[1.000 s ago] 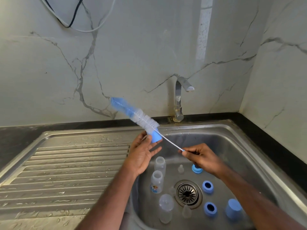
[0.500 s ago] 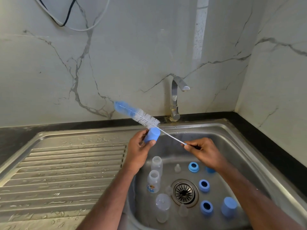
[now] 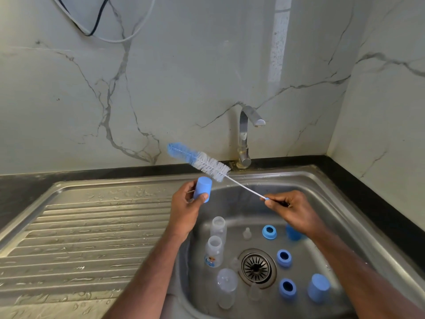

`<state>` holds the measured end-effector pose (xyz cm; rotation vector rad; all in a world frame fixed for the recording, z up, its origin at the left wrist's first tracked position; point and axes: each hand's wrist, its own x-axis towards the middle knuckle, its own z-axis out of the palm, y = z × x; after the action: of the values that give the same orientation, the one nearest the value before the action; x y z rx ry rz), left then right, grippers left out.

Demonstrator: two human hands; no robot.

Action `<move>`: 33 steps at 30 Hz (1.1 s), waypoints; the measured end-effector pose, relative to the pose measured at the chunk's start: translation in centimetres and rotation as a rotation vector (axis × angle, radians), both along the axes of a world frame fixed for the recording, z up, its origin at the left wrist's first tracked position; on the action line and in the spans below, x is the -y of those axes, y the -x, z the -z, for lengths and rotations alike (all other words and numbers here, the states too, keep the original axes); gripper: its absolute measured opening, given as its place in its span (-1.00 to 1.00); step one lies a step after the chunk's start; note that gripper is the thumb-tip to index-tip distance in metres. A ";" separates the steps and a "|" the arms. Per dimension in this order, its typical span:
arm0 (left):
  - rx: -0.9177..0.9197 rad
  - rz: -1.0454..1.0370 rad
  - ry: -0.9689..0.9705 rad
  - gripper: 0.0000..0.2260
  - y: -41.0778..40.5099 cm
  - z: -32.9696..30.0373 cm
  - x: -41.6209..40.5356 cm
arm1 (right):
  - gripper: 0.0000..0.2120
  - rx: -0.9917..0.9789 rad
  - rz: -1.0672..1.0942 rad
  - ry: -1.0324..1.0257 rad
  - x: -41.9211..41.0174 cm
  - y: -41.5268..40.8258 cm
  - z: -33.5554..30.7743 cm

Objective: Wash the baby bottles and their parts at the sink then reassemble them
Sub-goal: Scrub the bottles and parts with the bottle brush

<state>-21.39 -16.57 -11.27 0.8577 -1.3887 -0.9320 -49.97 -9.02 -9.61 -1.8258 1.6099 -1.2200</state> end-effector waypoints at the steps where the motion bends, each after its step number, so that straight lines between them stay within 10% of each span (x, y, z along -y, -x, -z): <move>1: -0.003 -0.016 -0.001 -0.62 -0.4 0.1 0.2 | -0.82 -0.024 -0.013 -0.006 -0.1 0.4 0.0; 14: -0.019 -0.034 -0.055 -0.69 0.1 0.1 0.2 | -0.83 -0.098 0.008 -0.048 0.1 1.4 0.1; 33: 0.597 0.419 -0.066 -0.58 12.7 2.3 -4.3 | -0.75 -0.261 0.053 -0.112 -4.2 8.3 -2.2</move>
<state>-34.07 -12.26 -13.55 0.9574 -2.1199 -1.0878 -58.28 -4.80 -7.42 -1.9450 1.8361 -0.9216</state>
